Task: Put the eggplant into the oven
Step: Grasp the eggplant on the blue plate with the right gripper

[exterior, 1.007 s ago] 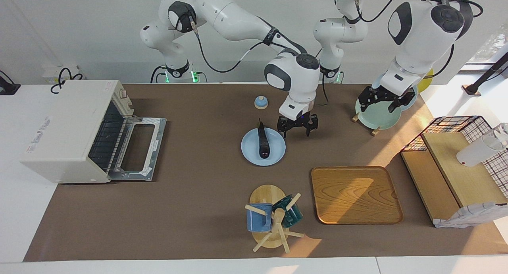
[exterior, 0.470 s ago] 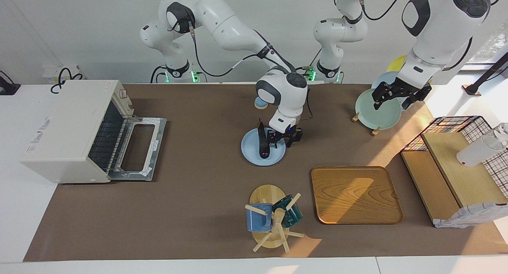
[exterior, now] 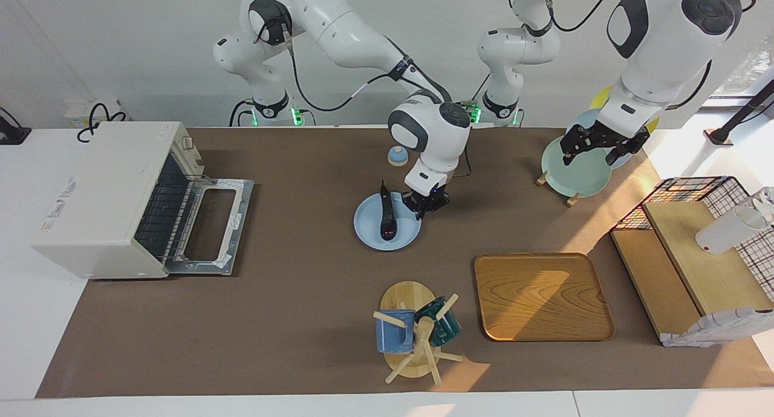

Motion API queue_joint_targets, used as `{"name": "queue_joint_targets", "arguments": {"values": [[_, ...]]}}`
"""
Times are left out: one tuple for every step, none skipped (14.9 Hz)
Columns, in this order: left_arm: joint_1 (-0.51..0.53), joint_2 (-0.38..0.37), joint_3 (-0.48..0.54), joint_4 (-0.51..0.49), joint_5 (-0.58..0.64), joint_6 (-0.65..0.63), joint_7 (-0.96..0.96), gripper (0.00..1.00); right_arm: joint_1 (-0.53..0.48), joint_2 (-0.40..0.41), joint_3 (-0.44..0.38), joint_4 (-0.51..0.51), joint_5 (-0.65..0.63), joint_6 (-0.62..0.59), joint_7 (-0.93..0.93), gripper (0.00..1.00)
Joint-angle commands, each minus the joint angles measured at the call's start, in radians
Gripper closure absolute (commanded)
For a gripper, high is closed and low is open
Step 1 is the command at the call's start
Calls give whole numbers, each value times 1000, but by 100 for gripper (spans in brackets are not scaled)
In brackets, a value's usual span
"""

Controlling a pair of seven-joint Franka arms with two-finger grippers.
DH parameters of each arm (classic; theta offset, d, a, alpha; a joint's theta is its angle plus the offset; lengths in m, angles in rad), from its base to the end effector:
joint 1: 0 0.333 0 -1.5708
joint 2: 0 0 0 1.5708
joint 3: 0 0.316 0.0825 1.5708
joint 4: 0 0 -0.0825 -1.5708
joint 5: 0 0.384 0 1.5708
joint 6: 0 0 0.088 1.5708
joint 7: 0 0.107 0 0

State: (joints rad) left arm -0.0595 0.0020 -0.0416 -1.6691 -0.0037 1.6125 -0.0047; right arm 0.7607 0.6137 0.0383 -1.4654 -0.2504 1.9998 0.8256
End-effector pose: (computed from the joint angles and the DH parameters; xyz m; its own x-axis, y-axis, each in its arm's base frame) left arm 0.5522 -0.0564 0.5805 0.9937 -0.0959 -0.0586 -0.0959 -0.9954 0.0035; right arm 0.5058 0.4916 0.3169 0.9925 0.0887 0.0838 0.0708 -0.9779 0.1969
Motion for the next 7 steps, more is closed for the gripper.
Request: {"name": "queue_joint_targets", "arguments": {"values": [[-5,-24,2,-20,19,-3,3,0,-35,-26,3,27,-50,-111,-75,100],[-3,-24,2,-21,19,-3,6,0,-62,-57,2,5,-50,-136,-110,100],[-2,-25,2,-21,19,-2,8,0,-95,-96,2,-47,-50,-153,-147,100],[0,-25,2,-21,19,-3,8,0,-113,-141,0,-108,-52,-145,-182,100],[0,-27,2,-20,19,-6,8,0,-133,-188,-1,-172,-59,-138,-204,100],[0,-27,2,-20,19,-6,8,0,-170,-243,0,-237,-69,-130,-227,100],[1,-27,2,-20,19,-6,8,0,-202,-302,0,-312,-72,-127,-268,100]]}}
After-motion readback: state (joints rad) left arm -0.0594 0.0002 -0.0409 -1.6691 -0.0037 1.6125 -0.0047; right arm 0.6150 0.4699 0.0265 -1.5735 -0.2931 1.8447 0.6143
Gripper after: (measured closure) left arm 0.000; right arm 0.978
